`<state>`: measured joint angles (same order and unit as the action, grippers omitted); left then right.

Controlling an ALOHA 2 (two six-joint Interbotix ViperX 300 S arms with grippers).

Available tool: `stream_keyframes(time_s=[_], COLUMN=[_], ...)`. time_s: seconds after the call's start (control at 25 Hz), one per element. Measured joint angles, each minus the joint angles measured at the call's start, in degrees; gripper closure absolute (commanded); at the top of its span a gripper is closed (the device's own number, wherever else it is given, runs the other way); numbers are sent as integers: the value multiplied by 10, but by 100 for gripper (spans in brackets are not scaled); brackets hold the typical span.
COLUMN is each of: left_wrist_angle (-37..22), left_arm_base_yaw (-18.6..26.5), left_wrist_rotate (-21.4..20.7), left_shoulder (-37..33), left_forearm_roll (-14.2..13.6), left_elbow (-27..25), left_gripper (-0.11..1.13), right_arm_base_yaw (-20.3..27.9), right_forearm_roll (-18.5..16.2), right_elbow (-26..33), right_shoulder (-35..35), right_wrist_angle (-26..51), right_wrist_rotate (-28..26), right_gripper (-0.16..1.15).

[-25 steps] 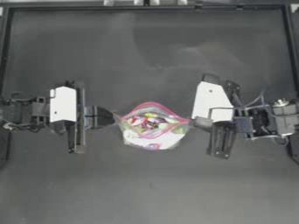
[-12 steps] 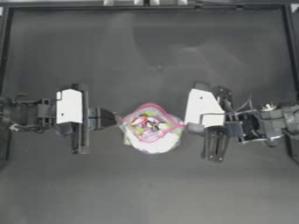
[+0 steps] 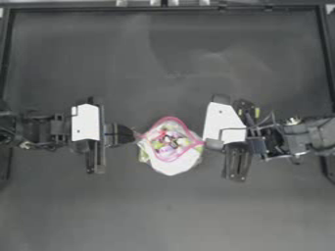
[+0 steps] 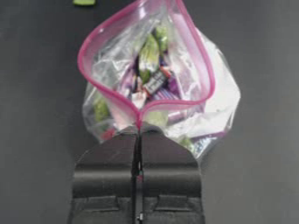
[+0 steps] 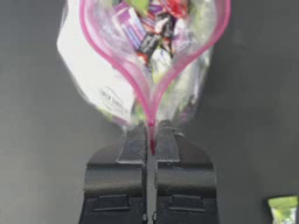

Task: Put candy in bag

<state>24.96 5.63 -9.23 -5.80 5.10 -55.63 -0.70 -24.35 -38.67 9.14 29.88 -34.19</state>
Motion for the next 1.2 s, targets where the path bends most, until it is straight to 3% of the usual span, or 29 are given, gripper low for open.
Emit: stream_keyframes(time_s=[1.2], left_wrist_angle=[79], left_arm_base_yaw=[-10], left_wrist_rotate=[10], left_shoulder=[83], left_forearm_roll=[1], left_elbow=[0], left_gripper=[96], right_arm_base_yaw=[11], right_forearm_roll=[1], right_elbow=[-17], right_shoulder=[-39], right_wrist_angle=[-33], right_wrist_rotate=[-5], right_gripper=[87])
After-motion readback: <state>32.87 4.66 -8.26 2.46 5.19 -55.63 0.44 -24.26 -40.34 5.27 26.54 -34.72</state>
